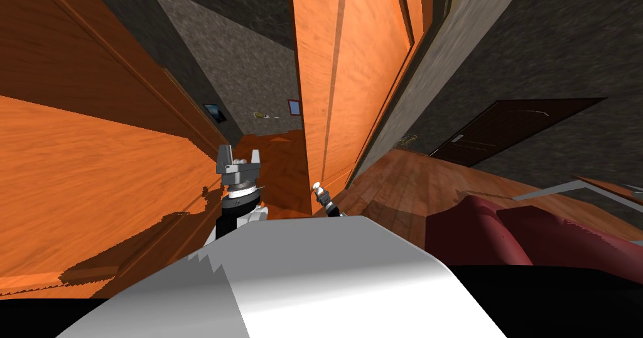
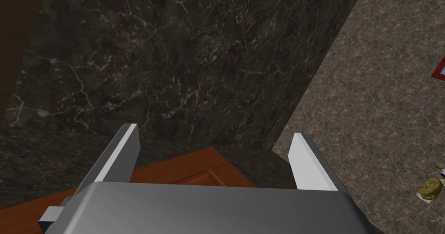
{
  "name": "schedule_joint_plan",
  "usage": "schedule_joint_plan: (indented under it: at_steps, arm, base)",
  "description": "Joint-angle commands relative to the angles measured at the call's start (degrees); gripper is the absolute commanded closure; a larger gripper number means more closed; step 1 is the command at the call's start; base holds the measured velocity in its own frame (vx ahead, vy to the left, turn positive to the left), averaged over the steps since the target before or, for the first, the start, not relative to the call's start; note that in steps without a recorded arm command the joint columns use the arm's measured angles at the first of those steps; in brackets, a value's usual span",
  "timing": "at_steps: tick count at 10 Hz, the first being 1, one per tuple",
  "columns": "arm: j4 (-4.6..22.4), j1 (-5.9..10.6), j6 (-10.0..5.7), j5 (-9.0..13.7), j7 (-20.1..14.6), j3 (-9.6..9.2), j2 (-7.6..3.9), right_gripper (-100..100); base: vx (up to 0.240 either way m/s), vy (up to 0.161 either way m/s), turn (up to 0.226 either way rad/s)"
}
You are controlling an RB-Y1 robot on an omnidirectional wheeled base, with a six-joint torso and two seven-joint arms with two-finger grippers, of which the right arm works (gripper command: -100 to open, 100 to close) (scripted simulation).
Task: Push the door open
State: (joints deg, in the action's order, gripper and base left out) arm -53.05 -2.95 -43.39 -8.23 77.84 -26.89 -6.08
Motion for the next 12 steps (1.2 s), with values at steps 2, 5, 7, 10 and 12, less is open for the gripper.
schedule_joint_plan:
  at_steps: [2,5,7,10,12]
  arm:
    - [0.1,0.19,-0.14,0.8,-3.4,-0.41,-0.01,100]
    - [0.3,0.46,-0.22,1.8,-7.1,-0.90,-0.03,100]
    - [0.5,0.66,-0.28,2.5,-9.8,-1.27,-0.05,100]
    - [0.8,1.05,-0.39,3.9,-14.7,-1.98,-0.07,100]
    - [0.9,1.17,-0.42,4.4,-16.6,-2.21,-0.08,100]
  base:
    - [0.029,0.017,-0.033]
    - [0.026,0.024,-0.034]
    - [0.033,0.022,-0.026]
    - [0.042,0.035,-0.042]
    - [0.036,0.028,-0.024]
